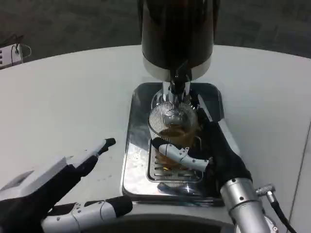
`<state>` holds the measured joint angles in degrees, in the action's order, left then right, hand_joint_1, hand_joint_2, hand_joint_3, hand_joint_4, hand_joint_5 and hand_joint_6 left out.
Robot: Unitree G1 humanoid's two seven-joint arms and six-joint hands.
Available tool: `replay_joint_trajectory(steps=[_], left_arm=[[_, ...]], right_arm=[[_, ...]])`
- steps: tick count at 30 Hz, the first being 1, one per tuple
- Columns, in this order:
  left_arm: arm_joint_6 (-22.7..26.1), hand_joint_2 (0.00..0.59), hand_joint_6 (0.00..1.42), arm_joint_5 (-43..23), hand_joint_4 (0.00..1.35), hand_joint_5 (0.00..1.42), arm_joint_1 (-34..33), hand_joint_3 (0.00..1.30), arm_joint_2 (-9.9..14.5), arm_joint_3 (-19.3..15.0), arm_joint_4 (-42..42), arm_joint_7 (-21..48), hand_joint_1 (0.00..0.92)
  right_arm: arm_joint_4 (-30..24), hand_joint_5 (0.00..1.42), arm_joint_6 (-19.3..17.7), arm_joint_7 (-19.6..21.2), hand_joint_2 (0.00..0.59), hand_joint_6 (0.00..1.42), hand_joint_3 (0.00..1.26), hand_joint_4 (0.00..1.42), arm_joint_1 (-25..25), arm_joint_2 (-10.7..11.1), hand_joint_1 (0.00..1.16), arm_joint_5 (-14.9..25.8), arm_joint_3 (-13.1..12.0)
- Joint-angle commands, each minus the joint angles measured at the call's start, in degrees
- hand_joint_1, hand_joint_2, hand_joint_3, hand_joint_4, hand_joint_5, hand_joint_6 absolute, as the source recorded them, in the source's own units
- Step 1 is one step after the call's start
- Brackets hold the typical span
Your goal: Grasp the cup under the faucet to collect the drink, then remove the cup.
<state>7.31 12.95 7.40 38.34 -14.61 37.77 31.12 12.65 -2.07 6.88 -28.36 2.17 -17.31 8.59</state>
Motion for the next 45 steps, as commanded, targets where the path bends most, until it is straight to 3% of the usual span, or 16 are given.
replay_joint_trajectory(steps=[1,12,28,34,35,41,45], left_arm=[[0.79,0.018,0.0,0.03,0.0,0.0,0.59,0.0,1.08,-0.28,-0.21,0.85,0.0],[1.89,0.018,0.0,-0.06,0.0,0.0,0.31,0.0,1.88,0.05,-0.88,1.36,0.0],[2.86,0.018,0.0,-0.42,0.0,0.0,0.42,0.0,2.73,-0.18,-2.02,2.44,0.0],[2.73,0.018,0.0,-0.7,0.0,0.0,0.26,0.0,2.85,-0.09,-2.55,2.64,0.0],[2.64,0.018,0.0,-0.74,0.0,0.0,0.23,0.0,2.87,-0.09,-2.63,2.63,0.0],[2.08,0.018,0.0,-1.18,0.0,0.0,0.18,0.0,2.97,-0.03,-3.16,2.53,0.0],[1.77,0.018,0.0,-1.29,0.0,0.0,0.07,0.0,2.9,0.09,-3.48,2.43,0.0]], right_arm=[[1.34,0.1,-0.55,1.76,0.197,0.06,0.0,0.03,-0.9,-1.34,0.8,-0.71,0.63],[2.55,0.27,-0.69,7.46,0.213,0.2,0.14,0.2,-0.45,-4.41,0.83,-2.32,1.29],[9.99,0.46,-7.13,15.19,0.224,0.39,0.3,0.37,-1.03,-9.28,0.89,-2.28,1.81],[11.09,0.62,-8.97,18.75,0.229,0.65,0.41,0.49,-0.52,-10.71,0.93,-1.81,1.45],[11.1,0.7,-9.17,19.2,0.23,0.77,0.45,0.57,-0.45,-10.8,0.94,-1.75,1.45],[9.67,0.98,-9.86,21.57,0.225,1.12,0.67,0.84,0.57,-10.96,0.97,-1.28,1.29],[7.94,1.06,-9.65,22.06,0.227,1.21,0.73,0.91,1.48,-10.65,0.98,-1.4,1.51]])
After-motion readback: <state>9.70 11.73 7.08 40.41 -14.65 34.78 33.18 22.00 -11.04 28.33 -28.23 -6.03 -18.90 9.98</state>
